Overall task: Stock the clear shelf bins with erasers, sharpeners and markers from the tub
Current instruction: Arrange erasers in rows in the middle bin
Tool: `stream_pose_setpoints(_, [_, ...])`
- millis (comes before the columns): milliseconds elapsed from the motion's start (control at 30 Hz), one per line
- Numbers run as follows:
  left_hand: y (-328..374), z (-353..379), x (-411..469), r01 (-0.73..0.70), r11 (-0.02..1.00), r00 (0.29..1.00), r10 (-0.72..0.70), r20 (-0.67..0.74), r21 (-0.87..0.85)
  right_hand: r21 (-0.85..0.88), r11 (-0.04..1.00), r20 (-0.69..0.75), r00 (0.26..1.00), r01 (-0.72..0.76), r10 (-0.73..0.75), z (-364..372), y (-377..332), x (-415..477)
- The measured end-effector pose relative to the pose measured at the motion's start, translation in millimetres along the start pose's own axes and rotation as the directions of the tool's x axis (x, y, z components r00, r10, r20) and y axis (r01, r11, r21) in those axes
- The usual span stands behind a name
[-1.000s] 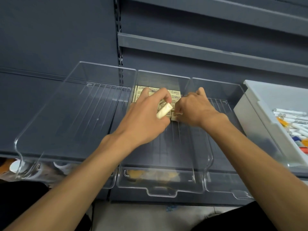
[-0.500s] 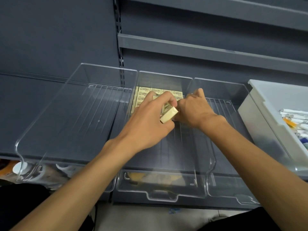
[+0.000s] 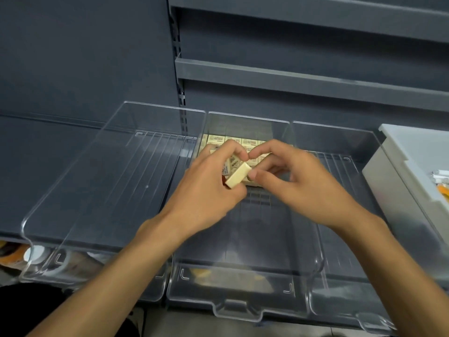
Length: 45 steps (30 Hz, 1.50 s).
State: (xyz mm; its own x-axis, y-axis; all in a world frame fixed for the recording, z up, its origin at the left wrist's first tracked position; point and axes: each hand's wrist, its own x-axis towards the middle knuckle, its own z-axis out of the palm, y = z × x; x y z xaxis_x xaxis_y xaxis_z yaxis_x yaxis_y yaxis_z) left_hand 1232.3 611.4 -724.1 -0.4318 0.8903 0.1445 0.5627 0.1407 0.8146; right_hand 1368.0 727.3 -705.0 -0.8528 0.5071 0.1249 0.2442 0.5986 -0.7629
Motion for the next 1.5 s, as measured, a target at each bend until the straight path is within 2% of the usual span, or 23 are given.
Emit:
stream_pose_setpoints(100, [-2, -2, 1, 0.005, 1.000, 1.000, -0.004, 0.005, -0.019, 0.071, 0.997, -0.002, 0.999, 0.042, -0.042, 8, -2, -2])
stream_pose_setpoints(267, [2, -14, -3, 0.045, 0.987, 0.997, -0.034, 0.075, -0.156, -0.066, 0.987, -0.090, 0.984, 0.147, -0.153, 16, 1, 0])
stream_pose_setpoints(367, [3, -16, -7, 0.062, 0.975, 0.994, -0.041, 0.098, -0.215, -0.062, 0.979, -0.088, 0.976, 0.195, -0.200, 20, -1, -1])
stream_pose_setpoints(600, [-5, -19, -15, 0.142, 0.940, 0.990, -0.131, 0.056, -0.312, 0.119, 0.987, -0.065, 0.993, 0.109, -0.101, 32, 6, 0])
stream_pose_setpoints(700, [-7, -25, -17, 0.180, 0.884, 0.983, -0.174, 0.054, -0.431, 0.159, 0.981, -0.013, 0.994, 0.107, -0.107, 37, 4, 0])
stream_pose_setpoints(767, [-8, -29, -19, 0.225, 0.819, 0.974, -0.208, 0.092, -0.528, 0.031, 0.984, -0.009, 0.984, 0.178, -0.178, 40, 4, 0])
stream_pose_setpoints(867, [-10, -33, -21, 0.259, 0.761, 0.966, -0.213, 0.148, -0.595, -0.154, 0.952, -0.082, 0.957, 0.265, -0.279, 46, 3, 0])
stream_pose_setpoints(1000, [-13, -37, -22, 0.202, 0.818, 0.979, -0.175, 0.102, -0.539, -0.268, 0.910, -0.113, 0.928, 0.316, -0.355, 46, 3, 3])
stream_pose_setpoints(1167, [-16, -43, -23, 0.147, 0.907, 0.989, -0.142, 0.042, -0.395, -0.386, 0.912, -0.113, 0.974, 0.140, -0.198, 42, 8, 8])
stream_pose_setpoints(1300, [-18, -43, -25, 0.108, 0.937, 0.994, -0.102, 0.035, -0.331, -0.518, 0.855, -0.120, 0.991, -0.011, -0.060, 48, 2, 23])
stream_pose_setpoints(1433, [-19, -46, -26, 0.085, 0.953, 0.996, -0.083, 0.020, -0.292, -0.645, 0.754, 0.019, 0.983, -0.126, 0.181, 65, -7, 40])
stream_pose_setpoints(1500, [-20, -47, -26, 0.083, 0.959, 0.996, -0.083, 0.014, -0.270, -0.647, 0.752, 0.062, 0.974, -0.128, 0.219, 79, -5, 45])
